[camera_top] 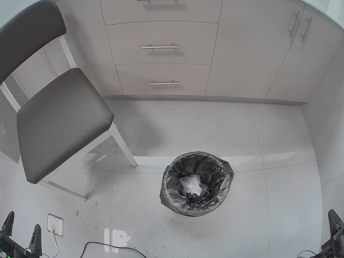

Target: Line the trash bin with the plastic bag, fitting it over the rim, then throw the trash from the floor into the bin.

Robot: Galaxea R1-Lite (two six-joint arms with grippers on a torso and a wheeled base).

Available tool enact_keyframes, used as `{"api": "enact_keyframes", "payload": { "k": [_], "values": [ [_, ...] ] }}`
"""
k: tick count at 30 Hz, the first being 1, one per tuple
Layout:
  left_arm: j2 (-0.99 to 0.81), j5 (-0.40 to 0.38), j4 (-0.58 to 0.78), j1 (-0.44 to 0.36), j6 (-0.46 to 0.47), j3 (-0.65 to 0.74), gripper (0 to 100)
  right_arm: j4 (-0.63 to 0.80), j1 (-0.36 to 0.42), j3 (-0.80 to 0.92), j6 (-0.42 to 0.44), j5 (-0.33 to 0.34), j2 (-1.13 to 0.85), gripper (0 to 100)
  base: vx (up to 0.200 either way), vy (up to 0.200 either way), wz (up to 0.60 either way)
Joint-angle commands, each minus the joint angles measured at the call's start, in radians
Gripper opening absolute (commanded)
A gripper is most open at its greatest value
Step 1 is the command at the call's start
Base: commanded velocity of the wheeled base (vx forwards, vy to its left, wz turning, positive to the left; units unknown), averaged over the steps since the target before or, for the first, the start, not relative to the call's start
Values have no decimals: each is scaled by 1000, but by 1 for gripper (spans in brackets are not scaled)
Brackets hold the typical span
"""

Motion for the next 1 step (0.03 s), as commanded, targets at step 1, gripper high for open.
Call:
{"api": "enact_keyframes", "payload": {
  "k": [1],
  "values": [
    [-14, 0, 0, 0, 0, 18, 100, 0, 0, 16, 0, 0, -16, 0, 0, 0, 0]
  ]
}}
